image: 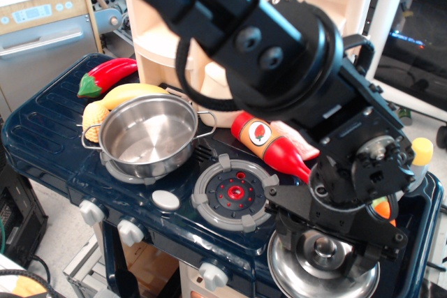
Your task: Put lid on pot or pan
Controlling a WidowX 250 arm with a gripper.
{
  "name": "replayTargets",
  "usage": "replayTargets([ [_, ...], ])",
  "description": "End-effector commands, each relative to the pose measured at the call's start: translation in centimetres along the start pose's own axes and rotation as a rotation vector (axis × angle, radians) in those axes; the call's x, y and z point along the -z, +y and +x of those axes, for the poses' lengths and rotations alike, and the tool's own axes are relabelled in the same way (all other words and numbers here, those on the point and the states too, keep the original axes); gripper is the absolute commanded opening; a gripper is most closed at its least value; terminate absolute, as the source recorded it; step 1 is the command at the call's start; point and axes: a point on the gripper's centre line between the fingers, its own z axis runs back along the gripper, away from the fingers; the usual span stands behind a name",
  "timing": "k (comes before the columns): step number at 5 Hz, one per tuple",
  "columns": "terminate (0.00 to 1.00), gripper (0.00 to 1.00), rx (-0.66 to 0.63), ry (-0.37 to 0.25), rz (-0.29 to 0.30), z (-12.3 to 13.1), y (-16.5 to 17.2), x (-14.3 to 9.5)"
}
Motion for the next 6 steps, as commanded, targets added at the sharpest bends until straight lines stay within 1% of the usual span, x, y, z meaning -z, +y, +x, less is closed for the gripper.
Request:
replayTargets([
  [1, 0.00, 0.00, -0.063, -0.021, -0.026, 0.5, -0.9, -0.8],
  [2, 0.00, 0.00, -0.129, 0.027, 0.003, 0.3, -1.1, -3.4],
  [3, 0.00, 0.00, -0.112, 0.044, 0.129, 0.5, 0.1, -6.9],
  [4, 0.00, 0.00, -0.031, 0.047, 0.172, 1.4, 4.0, -8.6],
  [5, 0.00, 0.00, 0.029, 0.044, 0.196, 1.6, 8.5, -9.5],
  [6, 0.00, 0.00, 0.066, -0.016, 0.210, 2.5, 12.7, -9.3],
])
